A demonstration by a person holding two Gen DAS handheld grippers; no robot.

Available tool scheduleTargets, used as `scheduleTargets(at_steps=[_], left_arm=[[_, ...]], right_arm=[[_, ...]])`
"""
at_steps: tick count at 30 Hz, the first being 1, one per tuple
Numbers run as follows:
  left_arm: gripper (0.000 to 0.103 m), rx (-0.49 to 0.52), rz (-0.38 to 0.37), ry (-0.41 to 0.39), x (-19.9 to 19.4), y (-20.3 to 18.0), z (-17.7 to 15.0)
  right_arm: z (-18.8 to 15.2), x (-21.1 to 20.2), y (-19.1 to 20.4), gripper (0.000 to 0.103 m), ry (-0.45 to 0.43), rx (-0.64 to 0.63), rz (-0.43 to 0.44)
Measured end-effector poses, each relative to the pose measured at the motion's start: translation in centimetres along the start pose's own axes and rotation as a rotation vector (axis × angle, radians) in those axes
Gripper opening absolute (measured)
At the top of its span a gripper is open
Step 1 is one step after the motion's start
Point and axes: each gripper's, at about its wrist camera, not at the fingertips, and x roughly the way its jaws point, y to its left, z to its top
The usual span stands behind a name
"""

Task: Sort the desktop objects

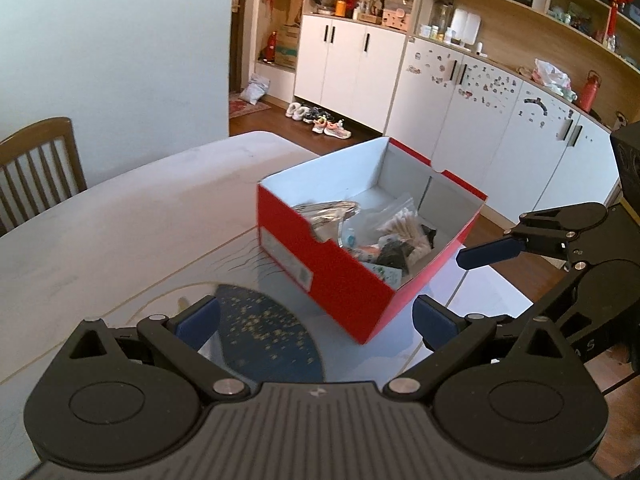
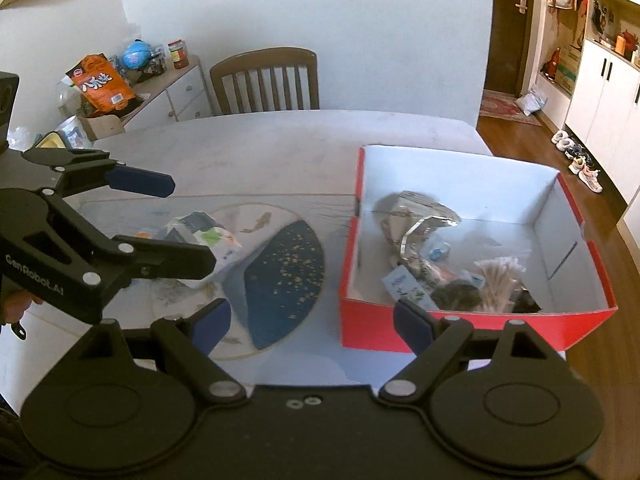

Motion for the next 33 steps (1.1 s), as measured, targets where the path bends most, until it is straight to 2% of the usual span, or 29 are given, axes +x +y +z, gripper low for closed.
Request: scheduleTargets(at_steps=[18,33], left_arm=[[0.103,-0.084,0.083,-0.013,-4.4,6.2,-4.3],[0.103,-0.182,0.160,0.021,-5.4,10.8,-8.1]], right_arm=[[1.2,2.6,5.9,0.088,0.007,-0.058,0.068],[3.1,5.6,9.4,0.089,0.014,-0.117,0.118]])
